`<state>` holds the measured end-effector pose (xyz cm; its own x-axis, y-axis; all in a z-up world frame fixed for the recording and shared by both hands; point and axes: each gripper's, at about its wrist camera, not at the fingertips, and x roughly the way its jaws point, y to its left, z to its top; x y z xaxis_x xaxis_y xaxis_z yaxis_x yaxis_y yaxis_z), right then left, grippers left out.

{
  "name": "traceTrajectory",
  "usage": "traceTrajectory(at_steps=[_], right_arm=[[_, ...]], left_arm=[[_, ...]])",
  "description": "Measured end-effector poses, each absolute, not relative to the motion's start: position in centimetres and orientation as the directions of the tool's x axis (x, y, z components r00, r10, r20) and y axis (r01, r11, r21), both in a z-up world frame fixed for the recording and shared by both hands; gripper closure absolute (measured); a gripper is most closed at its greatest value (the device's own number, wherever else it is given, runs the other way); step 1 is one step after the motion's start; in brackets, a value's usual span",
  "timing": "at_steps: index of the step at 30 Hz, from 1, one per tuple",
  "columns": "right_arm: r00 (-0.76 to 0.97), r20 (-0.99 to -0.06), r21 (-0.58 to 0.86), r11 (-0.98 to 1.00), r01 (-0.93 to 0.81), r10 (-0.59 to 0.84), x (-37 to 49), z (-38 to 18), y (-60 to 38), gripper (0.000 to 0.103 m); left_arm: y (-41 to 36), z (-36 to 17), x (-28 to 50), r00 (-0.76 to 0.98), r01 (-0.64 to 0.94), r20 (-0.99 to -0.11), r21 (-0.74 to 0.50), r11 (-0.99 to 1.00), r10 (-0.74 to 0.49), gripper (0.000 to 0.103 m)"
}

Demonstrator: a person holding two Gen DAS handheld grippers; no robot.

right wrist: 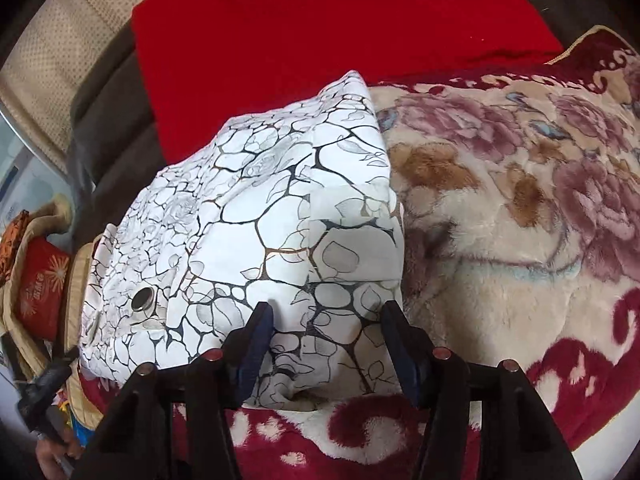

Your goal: Fold large clothes

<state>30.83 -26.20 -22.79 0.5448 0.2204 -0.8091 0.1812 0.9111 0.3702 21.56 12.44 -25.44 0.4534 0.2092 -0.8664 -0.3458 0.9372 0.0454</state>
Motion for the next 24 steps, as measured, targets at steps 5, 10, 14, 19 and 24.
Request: traceTrajectory(at_steps=[5,10,14,19,24], right_arm=[[0.520,-0.823,0.357,0.920,0.161,0.229,31.4,-22.8,-26.4,0.040],[0.489,-0.814,0.472,0.849,0.239,0.315,31.5,-24.3,-27.7,0.032],[0.569,-0.792,0.391,0.900,0.194,0.221,31.2,-21.0,-26.7,0.033],[0.680,-0.718,0.354,0.919,0.171,0.151,31.0,-16.8,-25.9,0.033],[0.731,-0.653,0.376,0.922,0.087,0.198,31.3,-15.8,-23.9,0.033]], left_arm=[[12.5,-25.7,21.2,0.470,-0.358,-0.856,0.040,0.933,0.217,0.011],[12.0,-25.0,20.5,0.484,-0.345,-0.840,0.074,0.936,0.245,0.011],[11.8,-24.9,20.5,0.493,-0.335,-0.828,0.101,0.937,0.266,0.011],[11.6,-25.0,20.5,0.504,-0.327,-0.815,0.126,0.937,0.286,0.011],[11.5,-25.1,20.5,0.511,-0.323,-0.806,0.141,0.936,0.298,0.011]])
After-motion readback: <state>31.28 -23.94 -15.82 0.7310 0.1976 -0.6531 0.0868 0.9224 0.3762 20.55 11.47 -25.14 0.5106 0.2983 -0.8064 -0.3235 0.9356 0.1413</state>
